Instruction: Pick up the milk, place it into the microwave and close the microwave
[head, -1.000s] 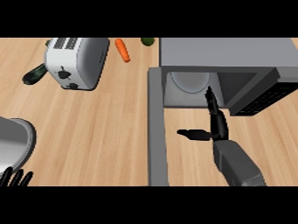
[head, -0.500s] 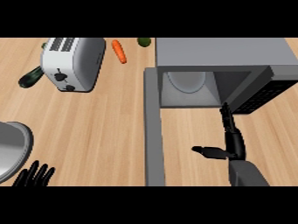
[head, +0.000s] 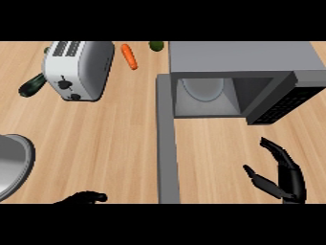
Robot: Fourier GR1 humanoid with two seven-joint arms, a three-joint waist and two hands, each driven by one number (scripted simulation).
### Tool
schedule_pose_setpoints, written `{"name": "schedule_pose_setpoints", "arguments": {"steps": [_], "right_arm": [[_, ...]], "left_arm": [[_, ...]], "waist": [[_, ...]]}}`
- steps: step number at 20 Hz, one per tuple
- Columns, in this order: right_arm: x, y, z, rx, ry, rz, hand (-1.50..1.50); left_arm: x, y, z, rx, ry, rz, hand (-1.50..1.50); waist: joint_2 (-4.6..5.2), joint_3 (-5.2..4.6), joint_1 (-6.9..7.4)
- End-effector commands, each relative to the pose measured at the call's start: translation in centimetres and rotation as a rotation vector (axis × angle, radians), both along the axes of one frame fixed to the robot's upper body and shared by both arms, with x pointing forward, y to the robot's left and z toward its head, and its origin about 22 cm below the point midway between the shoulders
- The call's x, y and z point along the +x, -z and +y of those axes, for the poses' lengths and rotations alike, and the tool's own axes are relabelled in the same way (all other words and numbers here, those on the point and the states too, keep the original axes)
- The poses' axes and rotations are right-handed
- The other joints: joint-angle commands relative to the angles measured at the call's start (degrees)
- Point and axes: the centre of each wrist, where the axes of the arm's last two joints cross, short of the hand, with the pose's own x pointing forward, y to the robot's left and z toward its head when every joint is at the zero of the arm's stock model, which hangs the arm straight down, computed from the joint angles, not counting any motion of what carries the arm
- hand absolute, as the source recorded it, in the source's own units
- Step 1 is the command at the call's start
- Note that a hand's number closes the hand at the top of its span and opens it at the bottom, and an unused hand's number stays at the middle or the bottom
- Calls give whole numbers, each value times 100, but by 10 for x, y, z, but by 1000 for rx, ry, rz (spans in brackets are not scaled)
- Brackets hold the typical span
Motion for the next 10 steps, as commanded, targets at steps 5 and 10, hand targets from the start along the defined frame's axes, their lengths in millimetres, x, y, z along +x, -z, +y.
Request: {"name": "schedule_pose_setpoints", "arguments": {"steps": [5, 10], "right_arm": [[-49, -25, -53, 63, 62, -5, -150], [-71, -26, -92, 59, 95, -29, -150]], "left_arm": [[26, 9, -48, 46, 100, -6, 150], [59, 36, -68, 127, 0, -42, 150]], "waist": [[15, 3, 42], [26, 5, 45]]}}
